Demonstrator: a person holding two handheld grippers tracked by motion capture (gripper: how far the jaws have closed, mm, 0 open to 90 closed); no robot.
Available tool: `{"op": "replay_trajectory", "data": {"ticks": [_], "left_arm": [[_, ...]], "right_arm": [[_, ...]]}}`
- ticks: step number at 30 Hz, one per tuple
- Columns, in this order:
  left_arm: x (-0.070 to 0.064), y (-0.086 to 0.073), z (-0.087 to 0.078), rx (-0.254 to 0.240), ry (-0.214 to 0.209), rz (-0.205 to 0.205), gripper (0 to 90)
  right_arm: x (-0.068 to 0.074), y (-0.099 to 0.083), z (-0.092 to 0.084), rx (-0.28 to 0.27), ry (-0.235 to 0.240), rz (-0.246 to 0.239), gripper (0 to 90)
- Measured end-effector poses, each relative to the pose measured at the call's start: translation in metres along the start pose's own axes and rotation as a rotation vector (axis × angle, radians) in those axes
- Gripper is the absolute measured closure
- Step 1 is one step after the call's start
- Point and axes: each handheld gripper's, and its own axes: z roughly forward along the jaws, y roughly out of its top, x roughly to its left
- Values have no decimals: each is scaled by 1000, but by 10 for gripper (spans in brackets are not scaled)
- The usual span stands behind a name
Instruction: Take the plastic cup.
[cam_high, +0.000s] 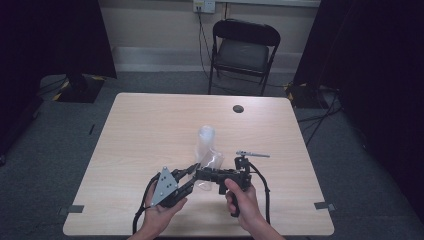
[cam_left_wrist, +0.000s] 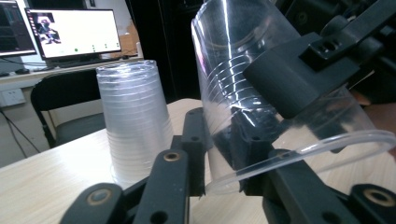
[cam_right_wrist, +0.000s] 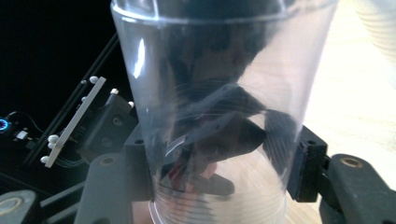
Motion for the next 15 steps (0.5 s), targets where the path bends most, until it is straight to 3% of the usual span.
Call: {"op": "replay_trajectory", "data": {"ticks": [6, 13, 15], "left_arm": [[0, -2, 0, 7, -16, 1, 811], [1, -3, 1, 14, -47, -9, 855], [1, -3, 0, 21, -63, -28, 860]], "right_arm": [[1, -2, 0, -4, -13, -3, 327], [4, 0, -3, -37, -61, -76, 254], [3, 1, -4, -43, -70, -88, 234]]}}
